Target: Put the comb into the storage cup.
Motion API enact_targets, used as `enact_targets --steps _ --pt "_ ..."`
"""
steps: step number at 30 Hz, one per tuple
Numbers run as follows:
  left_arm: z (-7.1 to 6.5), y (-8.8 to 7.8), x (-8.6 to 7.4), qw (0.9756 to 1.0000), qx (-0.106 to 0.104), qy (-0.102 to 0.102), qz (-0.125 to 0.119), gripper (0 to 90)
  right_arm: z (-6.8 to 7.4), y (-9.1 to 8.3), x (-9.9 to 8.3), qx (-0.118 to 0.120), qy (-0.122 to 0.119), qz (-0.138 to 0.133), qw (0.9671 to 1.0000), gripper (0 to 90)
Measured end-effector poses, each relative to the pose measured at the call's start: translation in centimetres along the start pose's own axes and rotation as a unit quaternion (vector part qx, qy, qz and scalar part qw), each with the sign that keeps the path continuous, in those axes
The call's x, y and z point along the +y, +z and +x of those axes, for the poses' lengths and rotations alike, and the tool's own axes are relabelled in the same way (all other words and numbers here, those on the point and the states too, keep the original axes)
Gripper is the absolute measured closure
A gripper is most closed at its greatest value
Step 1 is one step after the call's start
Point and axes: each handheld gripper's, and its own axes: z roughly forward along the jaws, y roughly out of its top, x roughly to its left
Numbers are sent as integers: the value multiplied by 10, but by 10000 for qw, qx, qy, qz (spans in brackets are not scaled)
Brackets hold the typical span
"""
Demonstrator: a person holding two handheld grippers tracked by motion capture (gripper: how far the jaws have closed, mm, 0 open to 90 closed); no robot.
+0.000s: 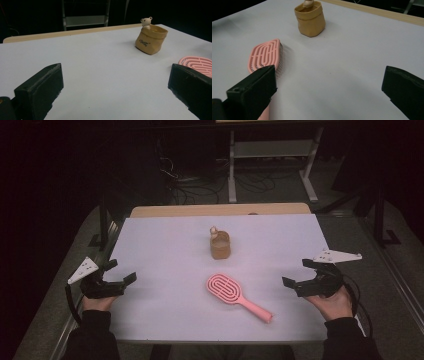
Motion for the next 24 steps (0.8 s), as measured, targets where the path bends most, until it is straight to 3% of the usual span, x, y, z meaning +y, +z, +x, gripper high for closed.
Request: enact_targets --steps 24 --pt "2 -1 0 10000 -27 -50 -64 0 25 17 26 267 -443 494 9974 0"
